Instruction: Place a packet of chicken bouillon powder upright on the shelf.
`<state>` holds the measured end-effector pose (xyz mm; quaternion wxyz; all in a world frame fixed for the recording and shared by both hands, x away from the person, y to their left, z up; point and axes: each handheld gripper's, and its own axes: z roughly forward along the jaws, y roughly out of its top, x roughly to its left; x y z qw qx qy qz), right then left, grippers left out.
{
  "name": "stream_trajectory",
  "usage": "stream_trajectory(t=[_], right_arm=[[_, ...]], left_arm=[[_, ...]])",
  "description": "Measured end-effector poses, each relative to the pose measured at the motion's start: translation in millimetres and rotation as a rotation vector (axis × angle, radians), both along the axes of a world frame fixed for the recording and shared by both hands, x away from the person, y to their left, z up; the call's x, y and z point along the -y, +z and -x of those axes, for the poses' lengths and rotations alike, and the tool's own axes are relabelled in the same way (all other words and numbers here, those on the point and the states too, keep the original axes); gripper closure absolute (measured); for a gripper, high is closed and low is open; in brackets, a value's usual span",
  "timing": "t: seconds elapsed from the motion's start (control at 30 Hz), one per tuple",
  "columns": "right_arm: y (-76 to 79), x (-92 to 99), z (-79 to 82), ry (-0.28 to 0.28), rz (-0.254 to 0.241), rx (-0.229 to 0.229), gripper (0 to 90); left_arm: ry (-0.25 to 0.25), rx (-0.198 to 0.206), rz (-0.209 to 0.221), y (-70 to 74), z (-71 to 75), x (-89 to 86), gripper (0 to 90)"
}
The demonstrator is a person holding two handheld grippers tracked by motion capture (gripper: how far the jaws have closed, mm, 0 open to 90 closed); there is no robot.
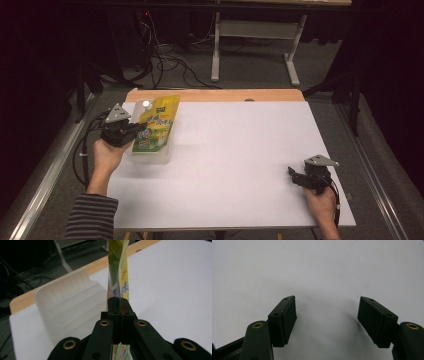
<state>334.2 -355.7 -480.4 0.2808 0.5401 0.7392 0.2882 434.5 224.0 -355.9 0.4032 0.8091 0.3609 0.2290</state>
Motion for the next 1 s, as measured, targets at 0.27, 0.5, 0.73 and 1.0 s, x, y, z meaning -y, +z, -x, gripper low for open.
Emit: stream_trajectory(t=[0.27,0.5,0.73,1.0], right_arm=[[0.0,-0.1,0.0,0.001,0.001,0.001,31.6],[-0.1,-0.3,0.2,0.001,0.002,0.002,31.6],[0.0,0.0,0.0,0.000,0.000,-0.001,31.5],[0.1,0.2,-0.1,0.001,-0.002,-0.004,31.5]], left_arm=[[-0.003,-0.009,0.030,-13.1,11.6,-15.8,90.0],[0.028,-0.055,0.050,-26.6,15.7,-29.4,90.0],[0.054,-0.098,0.083,-40.9,17.6,-40.9,90.0],[0.087,-0.086,0.074,-39.3,20.6,-40.2,78.0]])
